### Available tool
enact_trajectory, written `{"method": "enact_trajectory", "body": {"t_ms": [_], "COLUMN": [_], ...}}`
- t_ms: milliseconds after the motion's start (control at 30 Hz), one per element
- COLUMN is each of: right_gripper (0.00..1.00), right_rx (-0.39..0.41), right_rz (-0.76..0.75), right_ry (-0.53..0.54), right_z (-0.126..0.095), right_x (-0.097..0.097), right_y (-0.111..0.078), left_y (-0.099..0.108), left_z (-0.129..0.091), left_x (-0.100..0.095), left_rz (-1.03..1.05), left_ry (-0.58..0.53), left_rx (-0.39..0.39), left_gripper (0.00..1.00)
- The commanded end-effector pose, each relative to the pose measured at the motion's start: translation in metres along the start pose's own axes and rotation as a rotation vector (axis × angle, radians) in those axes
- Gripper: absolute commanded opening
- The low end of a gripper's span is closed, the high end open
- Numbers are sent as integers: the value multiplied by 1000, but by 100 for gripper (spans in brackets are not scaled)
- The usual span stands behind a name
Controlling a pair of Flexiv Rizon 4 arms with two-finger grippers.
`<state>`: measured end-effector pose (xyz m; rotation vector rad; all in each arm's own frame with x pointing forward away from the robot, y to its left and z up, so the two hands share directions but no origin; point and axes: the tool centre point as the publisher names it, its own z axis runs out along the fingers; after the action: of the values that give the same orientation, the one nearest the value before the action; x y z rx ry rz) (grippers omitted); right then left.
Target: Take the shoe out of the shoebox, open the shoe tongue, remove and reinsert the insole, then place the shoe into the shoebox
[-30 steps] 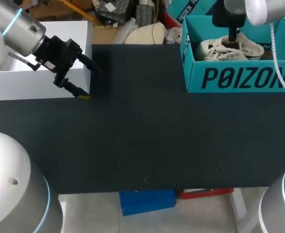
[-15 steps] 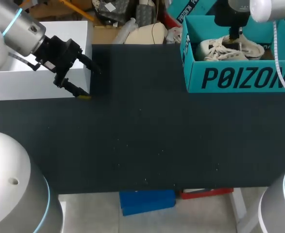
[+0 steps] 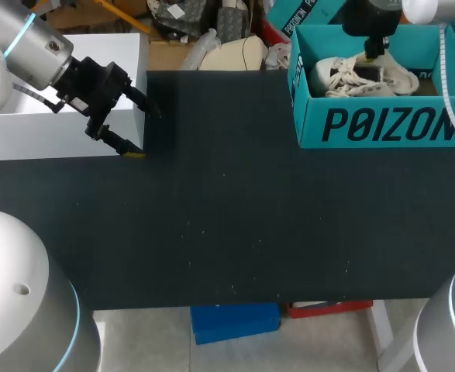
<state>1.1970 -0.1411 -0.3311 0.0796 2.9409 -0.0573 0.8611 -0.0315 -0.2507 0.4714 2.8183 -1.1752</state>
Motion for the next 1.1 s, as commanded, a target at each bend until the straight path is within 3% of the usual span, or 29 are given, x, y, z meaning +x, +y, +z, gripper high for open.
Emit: {"method": "enact_trajectory", "body": {"t_ms": [33,700,1100], "right_gripper": [0,0,0], "right_rx": [-3,-24,-58], "right_rz": [-9,-136,-202], "right_ry": [2,82,115], "right_z": [-13,-25,-11], "right_x": [8,15,10], "right_y": [-2,-4,7], "left_y": [0,0,0], "left_z": [0,0,0], "left_x": [1,1,1], "left_rz": [0,0,0], "left_ry": [0,0,0], "left_rx": [-4,-4,-4], "left_gripper": [100,100,100]}}
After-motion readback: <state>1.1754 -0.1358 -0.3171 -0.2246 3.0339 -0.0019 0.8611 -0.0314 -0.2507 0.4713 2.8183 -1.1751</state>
